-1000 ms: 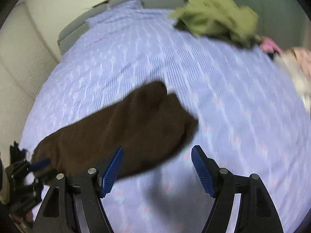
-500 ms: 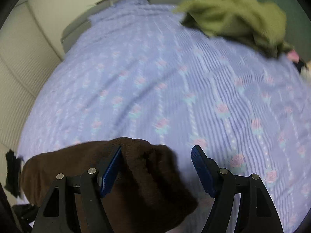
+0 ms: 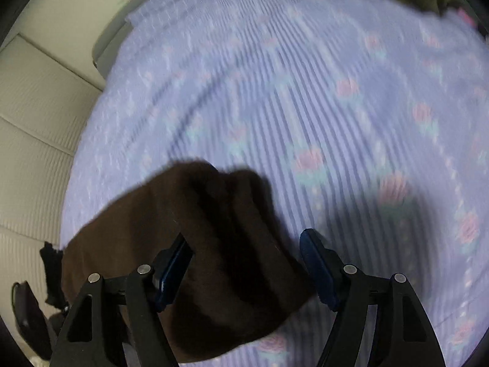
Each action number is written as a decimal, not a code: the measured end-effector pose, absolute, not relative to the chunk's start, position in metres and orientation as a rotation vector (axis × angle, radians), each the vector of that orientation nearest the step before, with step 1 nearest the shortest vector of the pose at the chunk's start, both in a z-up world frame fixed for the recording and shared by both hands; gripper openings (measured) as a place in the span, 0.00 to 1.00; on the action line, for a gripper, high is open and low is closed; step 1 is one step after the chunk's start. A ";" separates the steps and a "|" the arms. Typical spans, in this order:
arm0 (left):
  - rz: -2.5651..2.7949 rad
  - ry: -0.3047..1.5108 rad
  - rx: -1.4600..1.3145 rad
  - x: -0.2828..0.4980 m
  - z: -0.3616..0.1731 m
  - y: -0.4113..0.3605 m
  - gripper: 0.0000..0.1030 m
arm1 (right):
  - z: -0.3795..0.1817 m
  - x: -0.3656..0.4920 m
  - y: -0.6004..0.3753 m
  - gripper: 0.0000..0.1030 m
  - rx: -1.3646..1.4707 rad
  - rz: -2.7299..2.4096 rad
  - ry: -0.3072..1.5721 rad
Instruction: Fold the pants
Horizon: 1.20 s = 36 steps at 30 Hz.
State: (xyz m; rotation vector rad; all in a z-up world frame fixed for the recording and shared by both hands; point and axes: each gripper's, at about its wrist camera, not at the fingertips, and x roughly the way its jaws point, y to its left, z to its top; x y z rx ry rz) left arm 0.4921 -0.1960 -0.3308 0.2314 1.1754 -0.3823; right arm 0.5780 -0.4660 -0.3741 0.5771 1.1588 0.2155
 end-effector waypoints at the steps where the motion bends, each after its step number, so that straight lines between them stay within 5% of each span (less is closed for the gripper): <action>1: -0.380 1.172 0.234 0.492 -0.331 -0.197 0.19 | -0.377 0.577 -0.470 0.70 0.619 0.219 1.151; 5: -0.366 1.169 0.243 0.492 -0.333 -0.200 0.19 | -0.387 0.575 -0.478 0.67 0.736 0.224 1.141; 10: -0.347 1.180 0.273 0.492 -0.329 -0.208 0.19 | -0.387 0.569 -0.488 0.45 0.847 0.240 1.167; 14: -0.362 1.138 0.213 0.486 -0.295 -0.205 0.38 | -0.362 0.555 -0.491 0.42 0.870 0.211 1.092; 21: -0.330 1.053 0.166 0.503 -0.272 -0.191 0.38 | -0.312 0.531 -0.487 0.41 0.811 0.157 1.022; 25: -0.300 1.143 0.113 0.539 -0.300 -0.185 0.11 | -0.303 0.528 -0.481 0.41 0.739 0.122 1.026; 36: -0.264 1.342 -0.091 0.581 -0.348 -0.173 0.06 | -0.278 0.521 -0.456 0.41 0.642 0.075 1.044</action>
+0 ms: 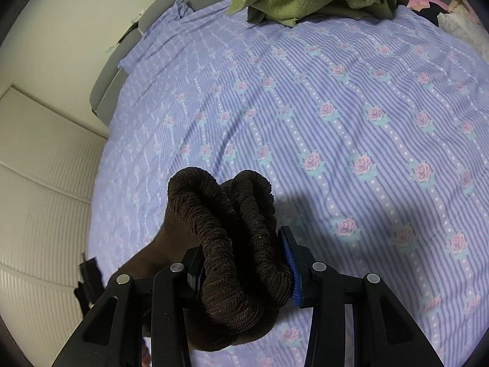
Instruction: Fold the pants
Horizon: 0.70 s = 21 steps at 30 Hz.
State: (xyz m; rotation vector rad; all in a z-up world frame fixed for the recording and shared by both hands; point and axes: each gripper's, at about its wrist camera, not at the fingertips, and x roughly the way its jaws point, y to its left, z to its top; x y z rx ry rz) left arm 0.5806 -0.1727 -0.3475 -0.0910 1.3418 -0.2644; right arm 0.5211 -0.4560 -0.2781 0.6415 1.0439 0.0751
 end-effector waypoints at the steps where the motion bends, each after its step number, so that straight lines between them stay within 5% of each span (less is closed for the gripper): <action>1: -0.254 1.348 -0.096 0.580 -0.342 -0.171 0.06 | -0.275 0.522 -0.451 0.41 0.624 0.065 1.046; 4: -0.217 1.225 -0.077 0.561 -0.294 -0.160 0.07 | -0.255 0.520 -0.443 0.41 0.599 0.041 1.034; 11: -0.085 1.099 -0.074 0.512 -0.183 -0.109 0.48 | -0.206 0.511 -0.397 0.41 0.457 -0.008 1.035; 21: -0.001 1.107 -0.158 0.428 -0.132 0.011 0.50 | -0.139 0.500 -0.282 0.41 0.210 0.012 0.982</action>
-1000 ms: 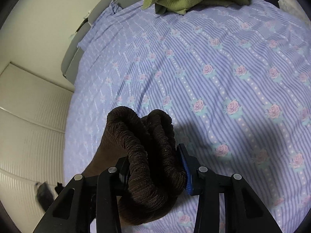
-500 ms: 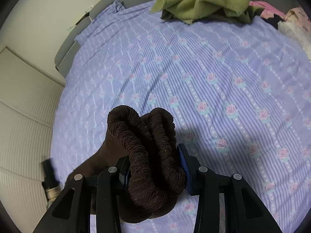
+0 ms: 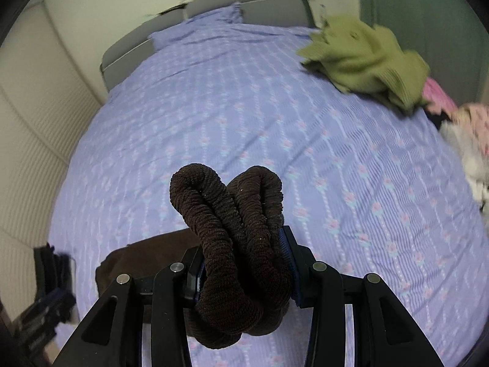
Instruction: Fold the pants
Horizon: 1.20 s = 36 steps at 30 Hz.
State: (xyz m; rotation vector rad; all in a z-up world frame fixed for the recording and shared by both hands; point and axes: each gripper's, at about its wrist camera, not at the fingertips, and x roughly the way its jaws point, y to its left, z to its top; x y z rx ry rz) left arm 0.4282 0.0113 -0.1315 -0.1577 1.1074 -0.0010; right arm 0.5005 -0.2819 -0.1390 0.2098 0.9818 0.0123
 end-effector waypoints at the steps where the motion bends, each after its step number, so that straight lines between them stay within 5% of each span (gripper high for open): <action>1: 0.003 1.110 -0.149 0.420 -0.130 0.020 0.50 | -0.136 0.501 -0.272 0.41 0.193 0.017 0.981; 15: 0.040 1.092 -0.145 0.364 -0.122 0.125 0.50 | -0.126 0.499 -0.109 0.41 0.057 0.133 1.018; 30: 0.129 1.125 -0.209 0.355 -0.153 0.215 0.50 | -0.202 0.508 0.035 0.42 -0.147 0.228 1.166; 36: 0.189 1.136 -0.233 0.350 -0.161 0.237 0.50 | -0.224 0.508 0.066 0.57 -0.170 0.290 1.212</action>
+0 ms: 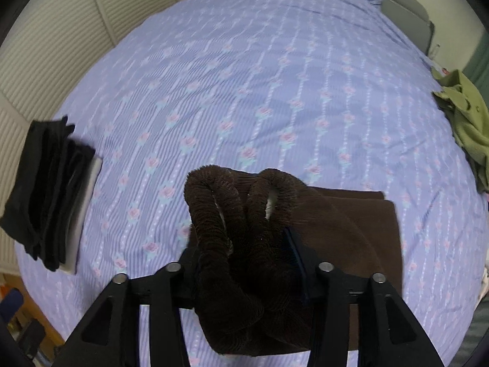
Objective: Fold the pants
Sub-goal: 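Lay the folded brown pants down and open the right tool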
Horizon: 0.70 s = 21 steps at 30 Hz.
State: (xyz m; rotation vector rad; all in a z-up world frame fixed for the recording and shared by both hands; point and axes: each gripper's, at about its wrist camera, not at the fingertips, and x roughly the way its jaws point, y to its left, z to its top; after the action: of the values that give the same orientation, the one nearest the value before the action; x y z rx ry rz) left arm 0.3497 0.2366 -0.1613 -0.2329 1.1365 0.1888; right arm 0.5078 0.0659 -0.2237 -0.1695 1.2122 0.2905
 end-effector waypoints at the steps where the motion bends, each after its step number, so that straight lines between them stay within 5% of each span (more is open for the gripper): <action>1: 0.202 1.135 -0.237 0.349 -0.161 0.240 0.53 | -0.226 0.507 0.069 0.61 -0.151 0.313 1.226; 3: 0.223 1.129 -0.241 0.348 -0.161 0.245 0.56 | -0.226 0.503 0.075 0.69 -0.118 0.363 1.236; 9: 0.254 1.091 -0.264 0.347 -0.153 0.255 0.58 | -0.193 0.475 0.078 0.69 -0.026 0.590 1.208; 21: -0.137 1.010 -0.191 0.407 -0.159 0.161 0.59 | -0.158 0.457 -0.090 0.73 0.015 0.268 1.084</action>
State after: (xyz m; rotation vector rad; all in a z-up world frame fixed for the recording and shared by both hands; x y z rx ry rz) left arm 0.4065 0.1613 -0.1587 -0.1913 1.0100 -0.1373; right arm 0.4569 -0.0895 -0.1578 0.0147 1.0842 0.2682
